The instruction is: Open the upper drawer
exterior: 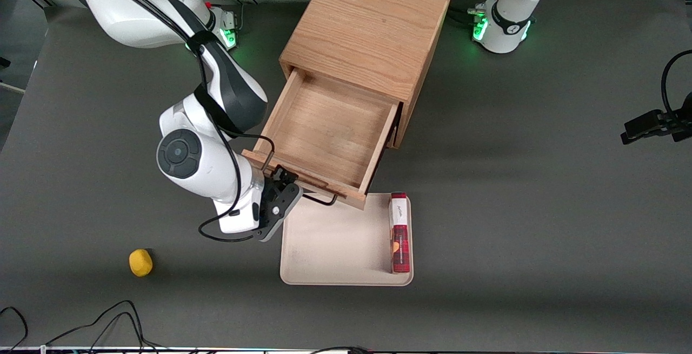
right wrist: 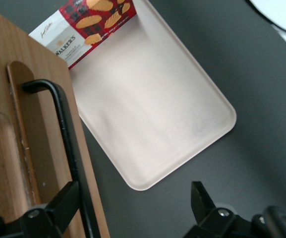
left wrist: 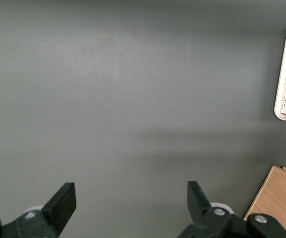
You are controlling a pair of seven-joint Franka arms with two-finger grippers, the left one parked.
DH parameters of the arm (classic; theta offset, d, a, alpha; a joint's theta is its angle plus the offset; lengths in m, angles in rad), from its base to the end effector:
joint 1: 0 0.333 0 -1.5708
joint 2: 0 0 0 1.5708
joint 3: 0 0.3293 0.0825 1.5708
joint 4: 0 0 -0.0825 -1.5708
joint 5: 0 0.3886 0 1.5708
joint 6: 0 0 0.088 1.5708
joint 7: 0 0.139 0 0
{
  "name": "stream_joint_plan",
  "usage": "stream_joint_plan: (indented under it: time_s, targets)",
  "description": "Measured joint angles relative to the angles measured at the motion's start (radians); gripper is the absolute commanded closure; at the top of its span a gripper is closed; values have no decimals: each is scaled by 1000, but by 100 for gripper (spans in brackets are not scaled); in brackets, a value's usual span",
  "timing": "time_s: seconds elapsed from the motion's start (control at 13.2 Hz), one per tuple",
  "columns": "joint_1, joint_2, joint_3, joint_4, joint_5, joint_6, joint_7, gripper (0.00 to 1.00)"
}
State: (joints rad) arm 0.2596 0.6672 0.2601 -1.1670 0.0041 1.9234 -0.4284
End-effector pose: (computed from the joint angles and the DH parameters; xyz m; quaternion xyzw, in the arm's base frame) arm 0.6876 0.3339 0.4004 -0.8995 -0.4259 -0.0511 0.0826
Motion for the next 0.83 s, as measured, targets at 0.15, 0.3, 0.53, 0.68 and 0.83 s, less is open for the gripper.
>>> stream_joint_plan:
  time_s: [0.15, 0.3, 0.53, 0.68, 0.83]
  targets:
    - [-17, 0, 0, 20, 0, 0, 1, 0]
    - [-30, 0, 0, 35, 7, 0, 2, 0]
    - [-43, -5, 0, 54, 21, -1, 9, 0]
    - [-58, -28, 1, 57, 21, -18, 51, 0]
    - [-84, -66, 1, 54, 22, -101, 133, 0]
